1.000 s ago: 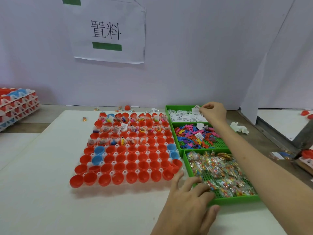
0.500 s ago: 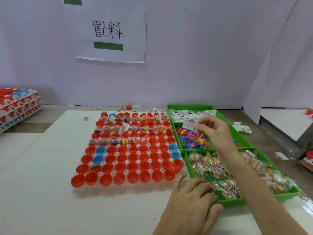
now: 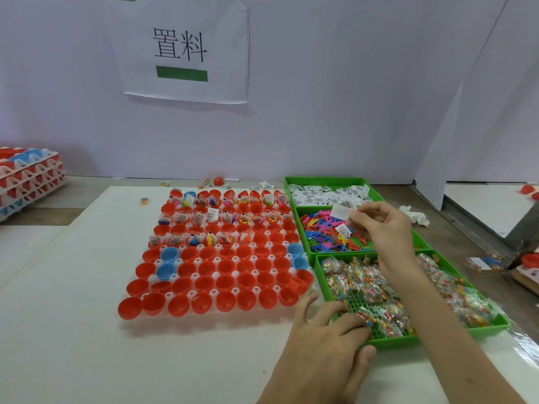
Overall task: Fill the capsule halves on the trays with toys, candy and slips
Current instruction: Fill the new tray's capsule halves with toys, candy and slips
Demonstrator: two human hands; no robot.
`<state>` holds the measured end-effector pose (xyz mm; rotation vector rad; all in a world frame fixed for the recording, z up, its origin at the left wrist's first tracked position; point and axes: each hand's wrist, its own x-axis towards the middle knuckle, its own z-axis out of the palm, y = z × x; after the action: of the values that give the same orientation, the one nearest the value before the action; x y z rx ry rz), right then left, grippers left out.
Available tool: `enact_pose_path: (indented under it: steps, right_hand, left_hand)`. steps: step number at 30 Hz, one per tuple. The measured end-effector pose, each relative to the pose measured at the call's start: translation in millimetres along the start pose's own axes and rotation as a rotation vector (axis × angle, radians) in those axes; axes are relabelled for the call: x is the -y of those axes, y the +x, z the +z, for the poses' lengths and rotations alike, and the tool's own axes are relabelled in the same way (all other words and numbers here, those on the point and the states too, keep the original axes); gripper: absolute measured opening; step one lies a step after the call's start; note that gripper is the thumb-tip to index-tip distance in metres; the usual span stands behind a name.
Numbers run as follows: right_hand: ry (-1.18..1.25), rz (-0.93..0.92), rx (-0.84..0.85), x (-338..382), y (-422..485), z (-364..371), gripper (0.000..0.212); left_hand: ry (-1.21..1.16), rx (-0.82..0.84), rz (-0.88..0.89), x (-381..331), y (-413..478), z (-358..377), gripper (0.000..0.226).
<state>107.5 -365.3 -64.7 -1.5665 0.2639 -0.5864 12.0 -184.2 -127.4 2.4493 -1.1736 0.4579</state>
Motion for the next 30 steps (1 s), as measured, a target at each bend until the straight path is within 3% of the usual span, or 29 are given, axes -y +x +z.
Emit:
enact_pose_path:
  steps: [5, 10, 16, 23, 30]
  right_hand:
    - [-0.071, 0.022, -0.072, 8.5, 29.7, 5.6, 0.025]
    - [-0.235, 0.027, -0.201, 7.9, 82.7, 18.3, 0.013]
    - [-0.323, 0.160, -0.075, -8.0, 120.3, 24.4, 0.022]
    - [-0.275, 0.047, -0.130, -8.2, 106.9, 14.2, 0.021]
    - [-0.121, -0.093, 0.238, 16.8, 33.5, 15.7, 0.017]
  left_hand:
    - [-0.030, -0.016, 0.029, 0.2, 1.1, -1.2, 0.030]
    - [-0.076, -0.131, 0.065, -1.7, 5.0, 1.3, 0.025]
    - [-0.132, -0.302, 0.088, -3.8, 7.3, 2.9, 0.024]
    - [-0.209, -0.406, 0.101, -0.5, 5.4, 0.1, 0.033]
    - [-0.548, -0.630, -0.141, 3.9, 6.8, -12.6, 0.038]
